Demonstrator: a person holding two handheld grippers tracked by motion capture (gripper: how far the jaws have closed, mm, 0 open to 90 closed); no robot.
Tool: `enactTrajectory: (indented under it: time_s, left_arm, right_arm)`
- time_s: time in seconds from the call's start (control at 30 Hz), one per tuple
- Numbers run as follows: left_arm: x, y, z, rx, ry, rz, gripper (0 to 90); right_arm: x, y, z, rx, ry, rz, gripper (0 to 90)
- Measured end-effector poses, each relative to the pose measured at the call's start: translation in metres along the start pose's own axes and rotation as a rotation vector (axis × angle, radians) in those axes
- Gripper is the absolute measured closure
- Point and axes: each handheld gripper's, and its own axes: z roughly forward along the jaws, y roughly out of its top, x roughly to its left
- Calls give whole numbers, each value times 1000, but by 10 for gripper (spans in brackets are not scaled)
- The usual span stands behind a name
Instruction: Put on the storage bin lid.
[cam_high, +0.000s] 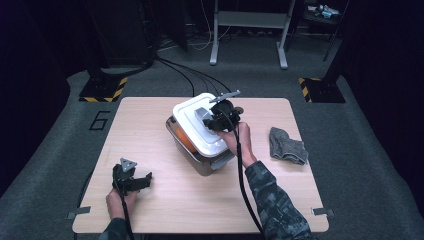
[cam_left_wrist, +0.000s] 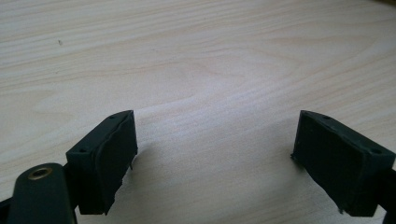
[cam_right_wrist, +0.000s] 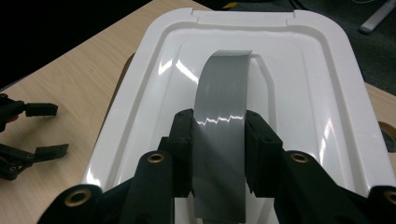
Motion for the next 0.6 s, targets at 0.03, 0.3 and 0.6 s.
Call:
enactTrajectory:
  time_s: [0.03,0.3,0.6]
  left_arm:
    - [0,0,0,4,-4,1,135]
    - [0,0,0,-5,-2,-7,135]
    - [0,0,0,-4,-2,-7,135]
  right_arm:
    - [2,0,1,2,3,-4,672]
    - [12,-2,12,39,48,7,671]
    - [15,-7,25,72,58,-12,671]
